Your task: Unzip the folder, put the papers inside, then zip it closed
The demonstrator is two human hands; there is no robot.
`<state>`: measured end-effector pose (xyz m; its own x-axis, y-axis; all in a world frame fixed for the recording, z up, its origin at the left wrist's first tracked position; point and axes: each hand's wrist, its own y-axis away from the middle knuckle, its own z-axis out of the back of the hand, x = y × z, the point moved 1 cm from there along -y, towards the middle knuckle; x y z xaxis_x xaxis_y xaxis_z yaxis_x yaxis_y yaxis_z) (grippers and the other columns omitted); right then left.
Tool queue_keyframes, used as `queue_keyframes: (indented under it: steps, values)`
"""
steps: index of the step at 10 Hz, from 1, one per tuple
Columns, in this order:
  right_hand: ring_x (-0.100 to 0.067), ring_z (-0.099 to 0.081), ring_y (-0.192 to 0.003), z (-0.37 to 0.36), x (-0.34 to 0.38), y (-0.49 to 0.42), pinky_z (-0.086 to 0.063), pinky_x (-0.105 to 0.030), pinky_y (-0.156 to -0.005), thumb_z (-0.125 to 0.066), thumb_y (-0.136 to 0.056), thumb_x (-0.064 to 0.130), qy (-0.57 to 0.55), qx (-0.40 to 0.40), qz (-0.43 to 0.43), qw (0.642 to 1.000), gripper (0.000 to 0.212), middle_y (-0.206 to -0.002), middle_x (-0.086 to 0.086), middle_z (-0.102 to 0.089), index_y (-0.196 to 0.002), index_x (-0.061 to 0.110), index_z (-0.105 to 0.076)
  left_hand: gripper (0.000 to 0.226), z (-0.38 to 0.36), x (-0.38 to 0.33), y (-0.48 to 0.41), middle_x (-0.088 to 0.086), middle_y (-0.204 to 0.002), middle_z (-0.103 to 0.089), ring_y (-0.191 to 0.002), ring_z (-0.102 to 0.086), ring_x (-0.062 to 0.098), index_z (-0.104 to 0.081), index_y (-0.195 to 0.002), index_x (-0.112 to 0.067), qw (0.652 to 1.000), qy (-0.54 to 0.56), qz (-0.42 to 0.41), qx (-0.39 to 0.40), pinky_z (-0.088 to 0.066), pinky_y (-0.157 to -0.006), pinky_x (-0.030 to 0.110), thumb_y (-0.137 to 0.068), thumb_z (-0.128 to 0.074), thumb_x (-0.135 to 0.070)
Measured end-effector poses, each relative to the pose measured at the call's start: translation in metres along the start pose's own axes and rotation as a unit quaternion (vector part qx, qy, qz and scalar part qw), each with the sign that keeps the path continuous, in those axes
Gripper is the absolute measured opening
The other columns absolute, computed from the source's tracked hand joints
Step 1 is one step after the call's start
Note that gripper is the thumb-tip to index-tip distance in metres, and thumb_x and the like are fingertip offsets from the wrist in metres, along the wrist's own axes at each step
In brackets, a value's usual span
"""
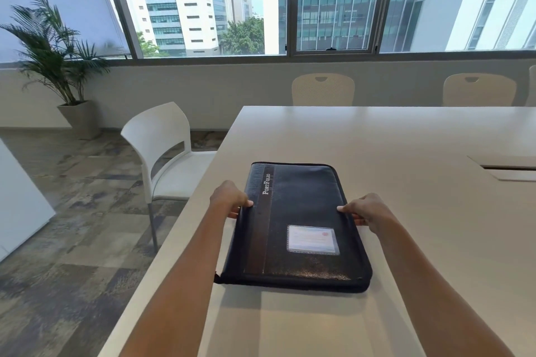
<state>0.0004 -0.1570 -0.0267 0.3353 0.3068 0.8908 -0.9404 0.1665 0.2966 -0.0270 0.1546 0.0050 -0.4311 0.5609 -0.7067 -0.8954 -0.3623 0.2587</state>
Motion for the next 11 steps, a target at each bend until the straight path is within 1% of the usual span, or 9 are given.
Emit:
queue_keyframes:
  steps: [2, 3, 4, 6, 7, 8, 9, 10, 11]
  values:
    - [-0.023, -0.061, -0.059, -0.049, 0.012, -0.002, -0.045, -0.025, -0.048, -0.082, -0.065, 0.0, -0.005, 0.027, 0.007, 1.0, 0.023, -0.074, -0.016, -0.063, -0.074, -0.002, -0.061, 0.021, 0.032, 0.032, -0.015, 0.02, -0.096, -0.069, -0.083, -0.07, 0.031, -0.059, -0.084, 0.001, 0.999, 0.007, 0.033, -0.006, -0.061, -0.074, 0.044, -0.078, -0.079, -0.004]
    - [-0.025, -0.06, -0.064, -0.063, 0.012, -0.004, -0.046, -0.028, -0.053, -0.082, -0.065, 0.001, 0.009, 0.035, 0.008, 0.999, 0.022, -0.075, -0.017, -0.062, -0.073, -0.001, -0.062, 0.021, 0.039, 0.041, -0.021, 0.019, -0.094, -0.069, -0.08, -0.07, 0.03, -0.061, -0.089, 0.003, 0.999, 0.011, 0.043, -0.004, -0.061, -0.072, 0.043, -0.079, -0.078, -0.003]
    - [-0.029, -0.063, -0.074, -0.077, 0.012, -0.01, -0.049, -0.034, -0.063, -0.083, -0.064, 0.003, 0.023, 0.035, 0.016, 0.999, 0.023, -0.078, -0.019, -0.064, -0.075, -0.003, -0.065, 0.022, 0.047, 0.052, -0.028, 0.016, -0.086, -0.067, -0.071, -0.067, 0.025, -0.063, -0.094, 0.004, 0.999, 0.011, 0.05, -0.002, -0.061, -0.068, 0.041, -0.08, -0.078, -0.003]
    - [-0.027, -0.06, -0.069, -0.085, 0.015, -0.012, -0.049, -0.032, -0.06, -0.085, -0.062, 0.008, 0.07, 0.029, 0.029, 0.997, 0.024, -0.071, -0.016, -0.061, -0.069, 0.0, -0.063, 0.028, 0.05, 0.057, -0.035, 0.014, -0.085, -0.066, -0.071, -0.067, 0.025, -0.06, -0.098, 0.003, 0.998, -0.005, 0.06, 0.001, -0.06, -0.059, 0.036, -0.079, -0.079, -0.005]
    - [-0.025, -0.058, -0.064, -0.084, 0.017, -0.01, -0.048, -0.031, -0.057, -0.085, -0.063, 0.009, 0.083, 0.026, 0.036, 0.996, 0.024, -0.067, -0.014, -0.058, -0.066, 0.002, -0.062, 0.028, 0.05, 0.055, -0.037, 0.016, -0.09, -0.067, -0.073, -0.068, 0.025, -0.059, -0.097, 0.002, 0.998, -0.018, 0.057, 0.008, -0.061, -0.063, 0.037, -0.079, -0.079, -0.006]
    - [-0.022, -0.049, -0.052, -0.082, 0.02, -0.002, -0.042, -0.03, -0.055, -0.082, -0.064, 0.016, 0.137, 0.01, 0.063, 0.988, 0.035, -0.052, -0.006, -0.05, -0.05, 0.009, -0.051, 0.032, 0.047, 0.048, -0.035, 0.016, -0.104, -0.067, -0.088, -0.067, 0.029, -0.059, -0.097, -0.001, 0.992, -0.12, 0.037, -0.004, -0.059, -0.08, 0.041, -0.081, -0.078, -0.022]
    - [-0.022, -0.045, -0.052, -0.079, 0.022, 0.001, -0.036, -0.029, -0.054, -0.077, -0.067, 0.022, 0.195, -0.012, 0.109, 0.975, 0.038, -0.049, -0.004, -0.044, -0.047, 0.011, -0.046, 0.042, 0.042, 0.036, -0.029, 0.016, -0.115, -0.062, -0.105, -0.062, 0.034, -0.058, -0.109, -0.006, 0.975, -0.206, -0.015, -0.075, -0.052, -0.089, 0.039, -0.082, -0.073, -0.035]
    - [-0.032, -0.059, -0.082, -0.07, 0.028, 0.006, -0.043, -0.034, -0.07, -0.067, -0.079, 0.022, 0.266, -0.084, 0.186, 0.942, 0.018, -0.077, -0.015, -0.065, -0.077, 0.004, -0.067, 0.054, 0.016, 0.005, -0.015, 0.016, -0.126, -0.055, -0.116, -0.054, 0.033, -0.054, -0.125, -0.005, 0.949, -0.236, -0.113, -0.174, -0.045, -0.094, 0.042, -0.088, -0.064, -0.043]
    - [-0.035, -0.048, -0.114, -0.058, 0.03, 0.006, -0.041, -0.038, -0.092, -0.062, -0.087, 0.025, 0.298, -0.128, 0.203, 0.924, 0.038, -0.114, -0.019, -0.061, -0.117, 0.002, -0.061, 0.061, -0.003, -0.017, -0.008, 0.015, -0.135, -0.05, -0.125, -0.049, 0.031, -0.046, -0.133, -0.003, 0.929, -0.245, -0.181, -0.21, -0.042, -0.099, 0.042, -0.091, -0.059, -0.044]
